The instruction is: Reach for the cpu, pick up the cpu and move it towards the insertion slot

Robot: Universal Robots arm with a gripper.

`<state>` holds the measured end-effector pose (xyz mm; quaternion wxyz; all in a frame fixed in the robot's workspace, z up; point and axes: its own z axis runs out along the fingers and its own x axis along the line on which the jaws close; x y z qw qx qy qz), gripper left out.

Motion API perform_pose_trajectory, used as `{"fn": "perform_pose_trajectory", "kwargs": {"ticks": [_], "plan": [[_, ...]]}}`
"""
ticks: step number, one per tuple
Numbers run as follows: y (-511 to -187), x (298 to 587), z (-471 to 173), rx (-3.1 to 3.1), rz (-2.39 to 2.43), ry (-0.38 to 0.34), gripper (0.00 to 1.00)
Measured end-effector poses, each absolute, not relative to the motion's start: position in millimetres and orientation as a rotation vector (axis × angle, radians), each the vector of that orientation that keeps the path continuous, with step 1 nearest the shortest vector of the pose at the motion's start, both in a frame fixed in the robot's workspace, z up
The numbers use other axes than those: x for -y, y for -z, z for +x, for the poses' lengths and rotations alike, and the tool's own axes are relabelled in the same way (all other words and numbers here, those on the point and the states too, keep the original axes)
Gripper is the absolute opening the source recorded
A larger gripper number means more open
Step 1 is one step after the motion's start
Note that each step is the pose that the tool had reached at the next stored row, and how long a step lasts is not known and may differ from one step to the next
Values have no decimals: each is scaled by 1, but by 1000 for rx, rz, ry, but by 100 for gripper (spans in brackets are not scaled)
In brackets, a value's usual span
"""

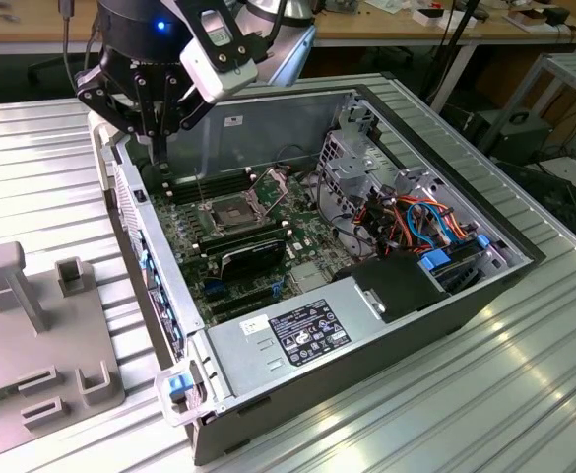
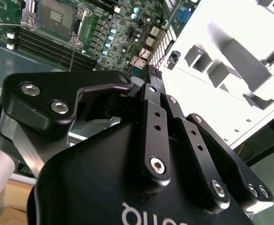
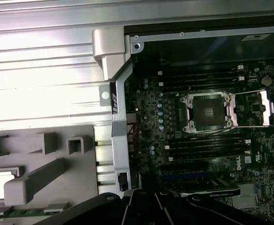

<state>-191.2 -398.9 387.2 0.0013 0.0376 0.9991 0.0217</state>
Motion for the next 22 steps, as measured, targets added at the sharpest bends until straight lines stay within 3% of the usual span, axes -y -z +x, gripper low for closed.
{"fn": "perform_pose_trajectory", "kwargs": {"ticks": [22], "plan": [[-386,399,-205,-3138,118,-68,11]]}}
